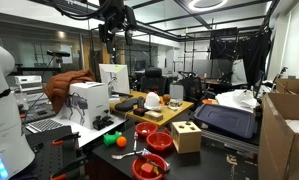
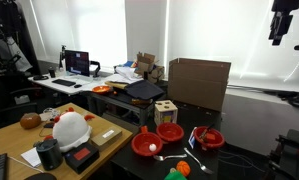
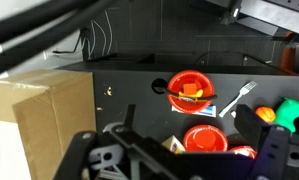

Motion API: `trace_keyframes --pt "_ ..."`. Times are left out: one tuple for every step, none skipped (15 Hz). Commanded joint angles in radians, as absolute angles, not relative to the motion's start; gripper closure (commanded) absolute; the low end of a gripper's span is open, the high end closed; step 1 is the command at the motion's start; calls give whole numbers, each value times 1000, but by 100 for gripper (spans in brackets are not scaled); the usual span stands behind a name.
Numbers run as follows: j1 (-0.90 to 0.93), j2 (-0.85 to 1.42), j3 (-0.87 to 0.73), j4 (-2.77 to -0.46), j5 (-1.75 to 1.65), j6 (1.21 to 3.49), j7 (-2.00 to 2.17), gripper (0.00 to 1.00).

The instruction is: Remove the white object from the bowl and put it on the table

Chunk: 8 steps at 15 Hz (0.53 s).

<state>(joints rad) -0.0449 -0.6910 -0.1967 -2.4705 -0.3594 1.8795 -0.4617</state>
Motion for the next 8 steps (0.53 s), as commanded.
trace_keyframes --pt "36 -568 -146 -2395 -279 1923 -427 0" --pt "52 -535 -127 -2379 -263 1945 -413 0" --pt "70 -486 -110 -2354 -245 1974 -403 0" --pt "84 -441 -89 -2333 -229 2007 -384 0" --pt "92 -394 -65 -2309 -221 2039 -360 0" --pt "103 -346 -46 -2282 -205 2063 -345 0" --pt "102 -295 -21 -2254 -211 2093 -313 0" --pt "111 -244 -7 -2223 -190 2111 -304 0"
